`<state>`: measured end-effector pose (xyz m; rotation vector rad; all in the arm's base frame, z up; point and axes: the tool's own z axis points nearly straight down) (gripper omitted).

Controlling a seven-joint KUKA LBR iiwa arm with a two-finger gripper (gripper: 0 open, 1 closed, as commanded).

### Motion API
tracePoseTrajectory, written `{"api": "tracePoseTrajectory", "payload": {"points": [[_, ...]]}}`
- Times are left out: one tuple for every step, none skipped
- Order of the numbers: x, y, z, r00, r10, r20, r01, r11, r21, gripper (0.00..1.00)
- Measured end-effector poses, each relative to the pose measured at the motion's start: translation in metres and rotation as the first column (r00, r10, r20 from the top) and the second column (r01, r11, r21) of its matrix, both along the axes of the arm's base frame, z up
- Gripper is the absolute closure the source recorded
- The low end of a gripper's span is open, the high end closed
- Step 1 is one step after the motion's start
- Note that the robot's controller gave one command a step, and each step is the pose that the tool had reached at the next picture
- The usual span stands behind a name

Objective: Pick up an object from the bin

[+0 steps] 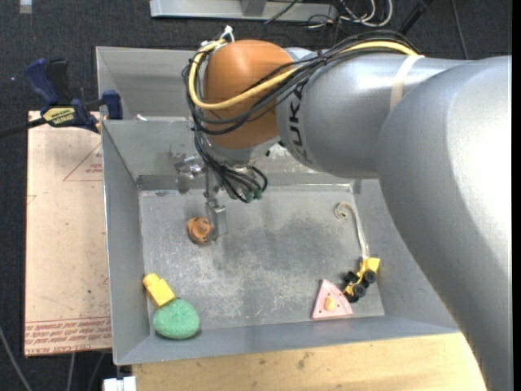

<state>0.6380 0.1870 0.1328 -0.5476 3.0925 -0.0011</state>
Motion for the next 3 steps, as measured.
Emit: {"api": "tracePoseTrajectory", "payload": {"points": [[-0.024, 0.019, -0.027, 1.0, 0.021, 0.002, -0.021, 1.0, 0.006, 0.0], [-0.004, -0.012, -0.062, 0.982, -0.187, 0.002, 0.186, 0.982, 0.004, 1.0], [-0.004, -0.012, -0.062, 0.982, -0.187, 0.002, 0.187, 0.982, 0.004, 1.0]]}}
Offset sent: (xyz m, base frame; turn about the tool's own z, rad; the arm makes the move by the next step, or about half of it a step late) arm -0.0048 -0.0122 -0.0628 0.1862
